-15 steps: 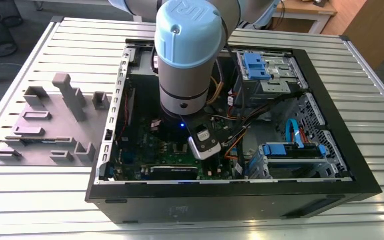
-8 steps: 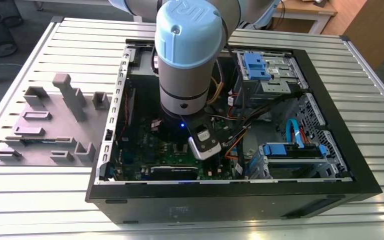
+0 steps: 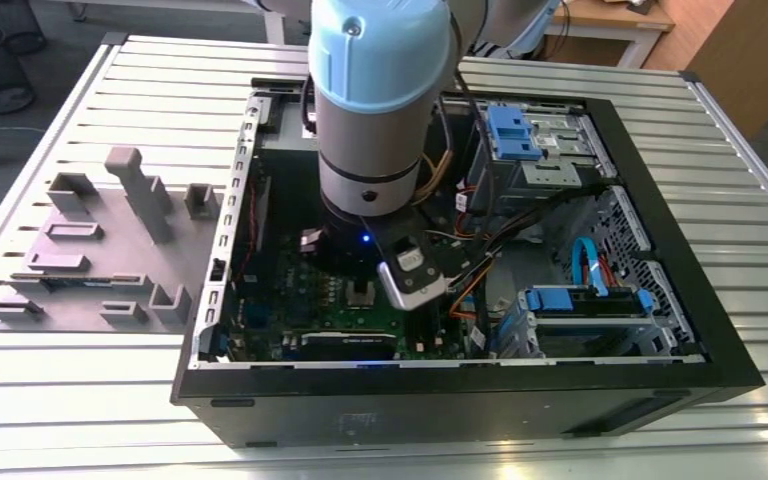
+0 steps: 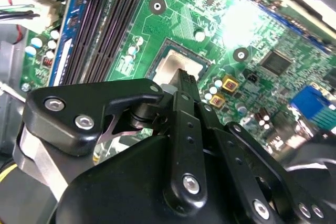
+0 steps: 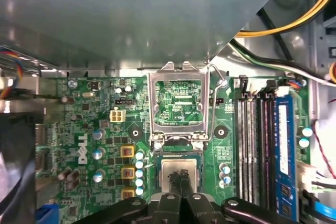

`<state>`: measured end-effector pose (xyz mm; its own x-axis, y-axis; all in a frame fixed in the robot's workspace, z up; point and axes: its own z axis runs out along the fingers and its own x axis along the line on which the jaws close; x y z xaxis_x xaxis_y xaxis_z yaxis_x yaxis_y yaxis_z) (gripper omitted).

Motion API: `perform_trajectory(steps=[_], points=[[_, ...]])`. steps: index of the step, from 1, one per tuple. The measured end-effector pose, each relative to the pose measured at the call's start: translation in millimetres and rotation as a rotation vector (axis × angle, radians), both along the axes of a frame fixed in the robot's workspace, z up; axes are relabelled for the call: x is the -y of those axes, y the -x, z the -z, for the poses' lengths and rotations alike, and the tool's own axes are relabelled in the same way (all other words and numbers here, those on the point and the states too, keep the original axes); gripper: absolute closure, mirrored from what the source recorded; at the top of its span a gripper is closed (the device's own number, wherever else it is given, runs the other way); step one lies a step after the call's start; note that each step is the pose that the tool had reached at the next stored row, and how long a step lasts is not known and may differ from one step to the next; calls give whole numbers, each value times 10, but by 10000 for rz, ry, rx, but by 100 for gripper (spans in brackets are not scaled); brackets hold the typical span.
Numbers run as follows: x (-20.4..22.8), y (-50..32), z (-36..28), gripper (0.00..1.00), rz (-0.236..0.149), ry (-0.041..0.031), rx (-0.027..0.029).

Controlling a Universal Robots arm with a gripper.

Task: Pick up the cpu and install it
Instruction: 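Place the cpu into insertion slot, then close the cpu cover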

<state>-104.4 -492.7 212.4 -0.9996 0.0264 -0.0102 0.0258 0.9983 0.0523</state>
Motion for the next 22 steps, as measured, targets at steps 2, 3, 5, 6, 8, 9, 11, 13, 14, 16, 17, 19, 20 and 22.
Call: perform_trajectory(steps=[2,3,5,6,8,9,11,13,14,16,17,19,20,22], points=[[0,0,-44,89,0,1,-1],[0,0,-61,89,0,1,-1],[0,0,-68,89,0,-2,1],[0,0,-69,89,0,-1,1],[0,0,-69,89,0,0,0],[0,0,-80,89,0,18,0],[0,0,-94,89,0,18,0],[0,0,-94,89,0,17,0],[0,0,-94,89,0,18,0],[0,0,-94,89,0,21,-1],[-1,0,-92,89,-1,20,-2],[-5,-2,-86,89,-1,17,0],[-7,-6,-84,89,0,16,1],[-9,-28,-81,89,0,17,-1]])
